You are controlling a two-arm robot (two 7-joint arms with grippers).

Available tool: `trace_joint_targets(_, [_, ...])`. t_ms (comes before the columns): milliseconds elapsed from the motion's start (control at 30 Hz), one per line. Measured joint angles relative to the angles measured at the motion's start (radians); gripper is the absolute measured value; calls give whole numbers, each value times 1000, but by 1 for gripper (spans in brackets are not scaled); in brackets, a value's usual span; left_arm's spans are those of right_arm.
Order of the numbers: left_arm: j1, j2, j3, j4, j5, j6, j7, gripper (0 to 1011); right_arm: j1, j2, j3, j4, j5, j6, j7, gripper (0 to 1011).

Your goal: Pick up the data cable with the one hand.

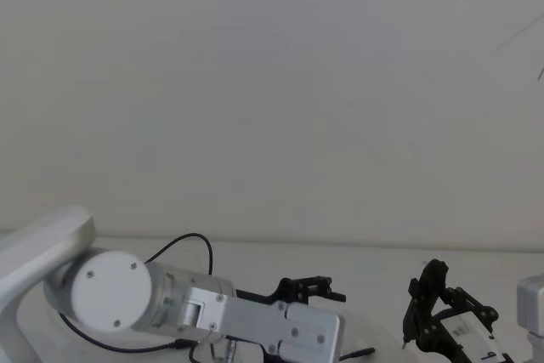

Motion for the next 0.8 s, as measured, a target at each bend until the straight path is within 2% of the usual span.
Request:
trace_joint_targets(133, [-10,-2,25,-6,52,37,-7,1000,0,0,0,0,0,0,0,268])
trace_joint_targets(233, [-12,-3,34,-8,71,59,-8,1000,0,0,0,0,0,0,0,268])
trace_joint_targets(367, [-9,-9,43,-13,102,117,-8,1000,0,0,0,0,0,0,0,268])
trace_joint_targets(800, [22,-46,39,-4,128,261,0,1000,0,0,0,0,0,0,0,268])
